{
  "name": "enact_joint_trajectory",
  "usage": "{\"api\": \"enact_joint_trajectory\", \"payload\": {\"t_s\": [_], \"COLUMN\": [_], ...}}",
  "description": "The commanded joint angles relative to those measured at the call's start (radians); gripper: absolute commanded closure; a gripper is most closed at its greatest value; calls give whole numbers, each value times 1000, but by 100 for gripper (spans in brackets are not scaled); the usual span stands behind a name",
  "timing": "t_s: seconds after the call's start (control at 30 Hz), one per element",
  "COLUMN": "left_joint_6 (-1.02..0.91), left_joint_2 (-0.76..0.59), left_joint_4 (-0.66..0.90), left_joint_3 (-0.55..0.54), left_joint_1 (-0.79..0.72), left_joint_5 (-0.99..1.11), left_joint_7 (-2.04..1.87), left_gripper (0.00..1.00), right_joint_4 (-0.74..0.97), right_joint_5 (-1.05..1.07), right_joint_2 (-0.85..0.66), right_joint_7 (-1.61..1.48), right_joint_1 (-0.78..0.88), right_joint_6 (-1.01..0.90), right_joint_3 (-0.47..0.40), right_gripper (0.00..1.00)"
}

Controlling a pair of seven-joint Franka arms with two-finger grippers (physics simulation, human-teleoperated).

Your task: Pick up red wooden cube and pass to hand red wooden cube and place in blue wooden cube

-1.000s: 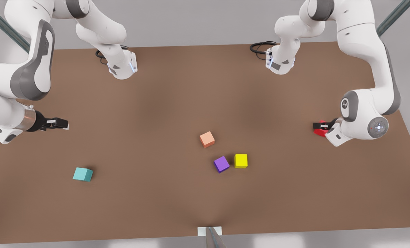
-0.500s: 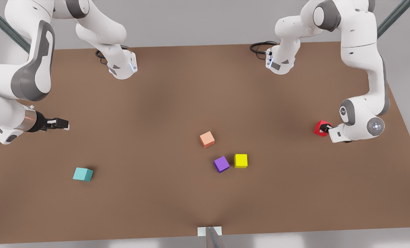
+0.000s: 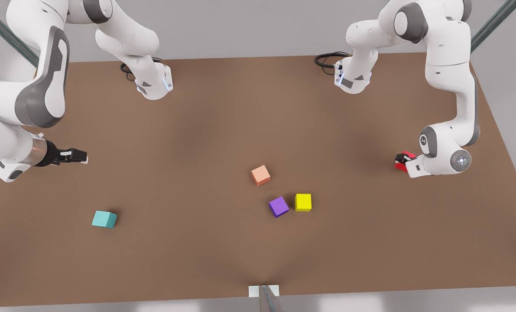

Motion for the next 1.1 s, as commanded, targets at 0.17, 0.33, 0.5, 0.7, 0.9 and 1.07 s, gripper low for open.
{"api": "enact_joint_trajectory", "payload": {"t_s": [0.17, 0.33, 0.5, 0.7, 0.9, 1.07], "left_joint_6": [12, 63, 63, 61, 58, 55], "left_joint_2": [-1, 24, 44, 65, 79, 79], "left_joint_4": [14, 5, 3, -12, -13, -24], "left_joint_3": [0, 0, 0, 0, -2, -3], "left_joint_1": [1, 13, 13, 24, 47, 47], "left_joint_5": [60, 77, 75, 75, 77, 77], "left_joint_7": [-211, -217, -217, -216, -214, -213], "left_gripper": [0, 0, 0, 0, 0, 0], "right_joint_4": [-2, -2, -2, -3, -3, -3], "right_joint_5": [2, 2, 2, 2, 2, 2], "right_joint_2": [-1, -1, -1, -1, -1, -1], "right_joint_7": [-4, -4, -4, -4, -4, -4], "right_joint_1": [-1, 0, 0, 0, 0, 0], "right_joint_6": [0, 0, 0, 0, 0, 0], "right_joint_3": [0, 0, 0, 0, 0, 0], "right_gripper": [0, 0, 0, 0, 0, 0]}}
